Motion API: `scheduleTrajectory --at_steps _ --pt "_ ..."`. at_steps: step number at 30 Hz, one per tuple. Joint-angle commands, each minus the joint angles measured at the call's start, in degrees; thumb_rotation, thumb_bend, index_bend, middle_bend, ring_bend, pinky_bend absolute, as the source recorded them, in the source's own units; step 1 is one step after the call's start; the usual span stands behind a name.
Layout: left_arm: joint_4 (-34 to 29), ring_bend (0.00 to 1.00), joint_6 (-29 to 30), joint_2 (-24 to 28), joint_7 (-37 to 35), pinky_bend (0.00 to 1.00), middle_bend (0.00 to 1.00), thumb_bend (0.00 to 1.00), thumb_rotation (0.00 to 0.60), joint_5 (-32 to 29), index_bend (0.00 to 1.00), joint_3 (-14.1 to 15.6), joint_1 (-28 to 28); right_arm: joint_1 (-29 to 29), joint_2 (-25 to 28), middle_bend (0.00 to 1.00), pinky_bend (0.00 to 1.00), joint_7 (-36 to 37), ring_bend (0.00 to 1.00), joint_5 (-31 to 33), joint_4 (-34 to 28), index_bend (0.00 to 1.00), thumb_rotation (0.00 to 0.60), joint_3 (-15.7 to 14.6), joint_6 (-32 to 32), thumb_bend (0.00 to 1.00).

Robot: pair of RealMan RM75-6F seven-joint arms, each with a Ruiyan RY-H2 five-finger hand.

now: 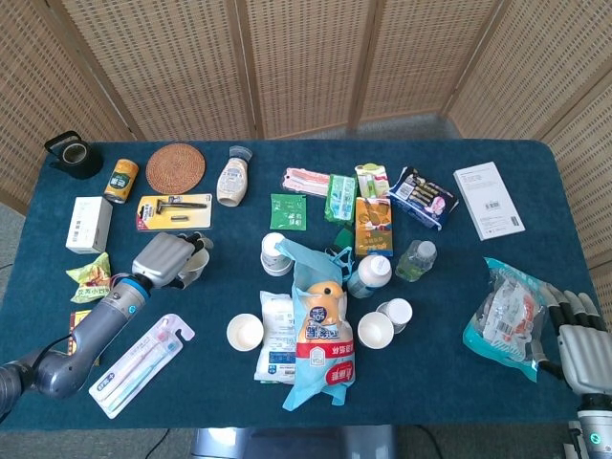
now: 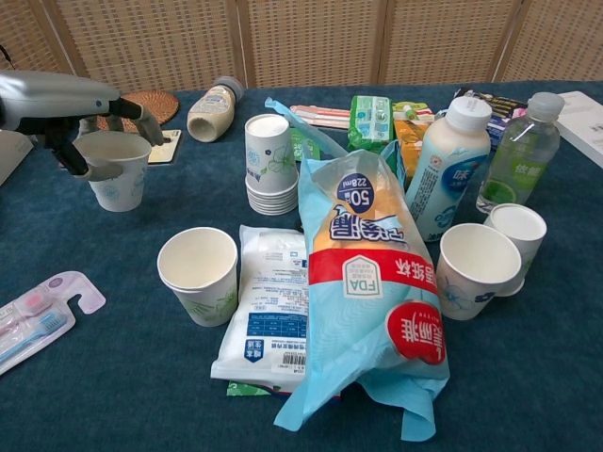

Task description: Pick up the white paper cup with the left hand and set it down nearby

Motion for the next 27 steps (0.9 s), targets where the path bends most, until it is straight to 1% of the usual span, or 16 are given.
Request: scheduleTrajectory --at_steps 1,3,5,9,13,18,20,21,23,24,25,26,27 --pt "-2.30 0.38 -2.44 1.65 6.53 0.54 0.26 0.49 0.600 -2.90 0.23 1.53 -3.80 -0.11 -0.06 0.04 0.07 0.30 0.00 0.00 0.24 0.06 0.600 -0.03 0.05 0.48" --pt "-2.50 0.38 -3.18 1.58 9.57 0.53 0.26 0.49 0.600 -4.11 0.23 2.42 -5.31 -0.23 -0.03 0.04 0.07 0.56 0.00 -0.04 0.39 0.06 0.600 -0.06 0.19 0.48" --pt "-2.52 0.38 -3.46 1.22 14.13 0.52 0.27 0.49 0.600 -5.92 0.23 3.77 -7.20 -0.41 0.03 0.04 0.07 0.85 0.00 -0.08 0.55 0.06 0.600 -0.09 0.40 0.48" --pt "-2.86 0.38 -3.48 -0.28 21.36 0.50 0.28 0.49 0.600 -11.06 0.22 6.14 -10.66 -0.72 0.15 0.04 0.07 1.39 0.00 -0.16 0.77 0.06 0.600 -0.13 0.75 0.48" --pt "-3.41 0.38 -1.35 -2.55 28.15 0.50 0.27 0.49 0.600 -16.23 0.23 8.33 -13.98 -0.91 0.11 0.04 0.07 1.95 0.00 -0.22 1.04 0.06 0.600 -0.19 0.86 0.48" --pt "-3.91 0.36 1.18 -5.37 34.00 0.49 0.27 0.49 0.600 -21.89 0.24 10.35 -17.33 -1.12 0.12 0.04 0.07 2.53 0.00 -0.34 1.33 0.06 0.600 -0.22 1.04 0.48" --pt "-3.81 0.33 2.88 -6.76 35.81 0.48 0.26 0.49 0.600 -23.97 0.25 10.86 -18.33 -1.23 0.10 0.04 0.07 2.83 0.00 -0.42 1.46 0.06 0.600 -0.24 1.16 0.48" --pt "-3.83 0.29 3.71 -7.29 36.36 0.48 0.24 0.49 0.600 -24.81 0.23 10.94 -18.64 -1.28 0.11 0.04 0.07 2.93 0.00 -0.48 1.50 0.06 0.600 -0.28 1.18 0.48" --pt "-4.03 0.20 5.45 -8.20 37.21 0.45 0.16 0.49 0.600 -26.16 0.14 11.02 -19.19 -1.40 0.16 0.04 0.07 3.18 0.00 -0.63 1.58 0.06 0.600 -0.39 1.23 0.48" --pt "-4.15 0.12 6.12 -8.46 37.32 0.40 0.09 0.49 0.600 -26.26 0.06 11.03 -19.27 -1.46 0.21 0.04 0.07 3.32 0.00 -0.67 1.59 0.06 0.600 -0.43 1.27 0.48" --pt "-4.38 0.06 6.86 -8.67 37.31 0.36 0.04 0.49 0.600 -26.27 0.01 11.09 -19.30 -1.56 0.27 0.04 0.07 3.49 0.00 -0.69 1.62 0.06 0.600 -0.46 1.34 0.48" --pt "-4.55 0.02 7.44 -8.77 37.28 0.32 0.01 0.49 0.600 -26.12 0.00 11.13 -19.29 -1.63 0.32 0.04 0.07 3.61 0.00 -0.69 1.64 0.06 0.600 -0.47 1.41 0.48" --pt "-4.69 0.00 7.93 -8.82 37.27 0.29 0.00 0.49 0.600 -25.99 0.00 11.21 -19.26 -1.69 0.35 0.04 0.07 3.69 0.00 -0.68 1.66 0.06 0.600 -0.46 1.47 0.48"
